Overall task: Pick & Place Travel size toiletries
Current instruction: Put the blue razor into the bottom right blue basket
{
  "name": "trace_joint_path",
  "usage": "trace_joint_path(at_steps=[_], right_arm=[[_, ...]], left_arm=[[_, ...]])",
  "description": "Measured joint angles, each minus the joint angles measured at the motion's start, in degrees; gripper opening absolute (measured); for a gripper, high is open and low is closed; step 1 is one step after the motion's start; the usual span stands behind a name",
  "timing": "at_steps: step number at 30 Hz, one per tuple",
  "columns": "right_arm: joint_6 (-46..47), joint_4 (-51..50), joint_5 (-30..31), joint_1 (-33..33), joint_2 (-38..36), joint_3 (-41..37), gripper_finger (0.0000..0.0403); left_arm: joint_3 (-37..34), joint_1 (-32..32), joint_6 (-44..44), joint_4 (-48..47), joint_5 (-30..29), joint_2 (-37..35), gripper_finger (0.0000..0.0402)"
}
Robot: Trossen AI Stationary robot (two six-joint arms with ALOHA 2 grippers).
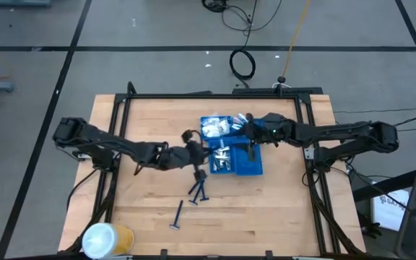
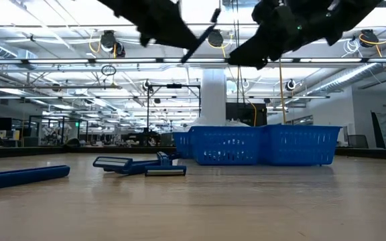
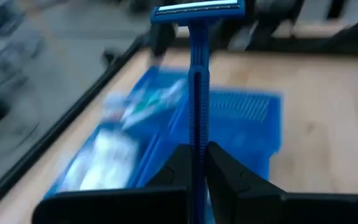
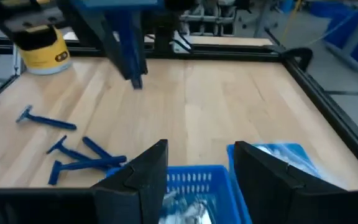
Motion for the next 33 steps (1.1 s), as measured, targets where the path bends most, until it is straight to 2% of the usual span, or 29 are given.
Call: trace_joint_path(at_steps=[5, 8, 12, 14, 17, 25, 28, 33], right_arm=[[-0.1, 9.4, -0.3, 1.6, 6.3, 0.0, 0.0171], [-0.1, 12.9, -0.4, 2.4, 8.3, 0.0, 0.0171], [0.0, 14.5, -4.8, 2.7, 8.6, 0.0, 0.0172], [0.3, 15.8, -6.0, 2.7, 8.6, -0.1, 0.0172], [0.2, 16.9, -5.9, 2.9, 8.6, 0.0, 0.0171], [0.0, 17.3, -5.8, 2.9, 8.6, 0.0, 0.0168], [0.0, 18.1, -5.8, 2.9, 8.6, 0.0, 0.0152], [-0.1, 18.7, -5.8, 3.5, 8.6, 0.0, 0.0102]], left_arm=[[0.0, 4.2, 5.9, 9.5, 9.8, 3.2, 0.0006], [0.0, 5.7, 6.2, 9.6, 10.1, 3.7, 0.0012], [0.1, 7.0, 6.2, 7.9, 10.3, 3.6, 0.0006], [0.1, 7.6, 6.2, 8.2, 12.2, 3.6, 0.0006], [0.1, 8.0, 5.1, 8.8, 14.8, 3.5, 0.0014], [0.1, 8.0, 4.5, 8.6, 15.3, 3.5, 0.0011], [0.1, 7.9, 4.2, 8.6, 15.3, 3.5, 0.0018], [0.1, 8.0, 4.1, 8.5, 16.1, 3.5, 0.0006]])
